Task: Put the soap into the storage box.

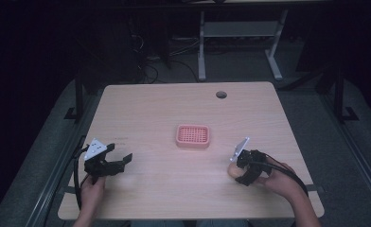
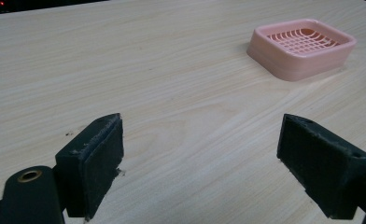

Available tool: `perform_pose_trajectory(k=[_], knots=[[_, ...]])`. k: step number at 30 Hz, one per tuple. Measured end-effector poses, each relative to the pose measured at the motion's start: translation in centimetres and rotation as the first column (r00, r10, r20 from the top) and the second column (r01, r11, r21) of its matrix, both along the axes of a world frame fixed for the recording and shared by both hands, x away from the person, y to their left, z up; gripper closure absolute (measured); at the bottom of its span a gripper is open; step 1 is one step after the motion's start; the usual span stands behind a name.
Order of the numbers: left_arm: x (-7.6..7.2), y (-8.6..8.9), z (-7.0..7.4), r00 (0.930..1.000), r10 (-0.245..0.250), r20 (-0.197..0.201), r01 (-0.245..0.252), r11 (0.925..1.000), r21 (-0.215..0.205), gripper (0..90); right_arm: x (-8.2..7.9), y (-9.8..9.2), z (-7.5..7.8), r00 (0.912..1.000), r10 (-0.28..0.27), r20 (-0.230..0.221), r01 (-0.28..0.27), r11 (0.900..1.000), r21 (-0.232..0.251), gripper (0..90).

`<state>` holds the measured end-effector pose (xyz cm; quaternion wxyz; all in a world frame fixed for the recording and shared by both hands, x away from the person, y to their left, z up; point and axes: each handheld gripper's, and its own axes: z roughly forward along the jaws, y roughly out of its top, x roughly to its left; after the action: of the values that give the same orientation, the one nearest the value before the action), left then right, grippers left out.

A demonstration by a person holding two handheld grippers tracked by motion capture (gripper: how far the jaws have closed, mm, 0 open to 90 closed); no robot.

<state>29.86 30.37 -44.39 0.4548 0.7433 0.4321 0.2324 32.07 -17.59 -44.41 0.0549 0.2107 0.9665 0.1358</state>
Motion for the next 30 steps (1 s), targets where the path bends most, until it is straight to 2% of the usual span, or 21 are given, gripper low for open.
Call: perform_pose_trajectory(k=[12,16,20,30], knots=[[0.0,0.1,0.1,1.0,0.007,0.001,-0.007,1.0,0.002,14.3,0.1,0.5,0.2,0.9995,0.029,-0.009,-0.029,0.999,-0.039,32.0],[0.0,0.1,0.1,1.0,0.009,0.003,-0.009,1.0,0.0,14.2,0.0,0.5,0.3,0.9996,0.027,-0.01,-0.028,0.999,-0.036,32.1],[0.0,0.1,0.1,0.9999,0.011,0.007,-0.011,0.9999,-0.001,14.3,0.0,0.5,0.7,0.9995,0.03,-0.005,-0.03,0.999,-0.011,32.2],[0.0,0.1,0.1,0.9999,0.012,0.008,-0.012,0.9999,-0.004,14.3,0.3,1.2,1.6,0.9983,0.049,0.032,-0.049,0.999,0.014,32.2]])
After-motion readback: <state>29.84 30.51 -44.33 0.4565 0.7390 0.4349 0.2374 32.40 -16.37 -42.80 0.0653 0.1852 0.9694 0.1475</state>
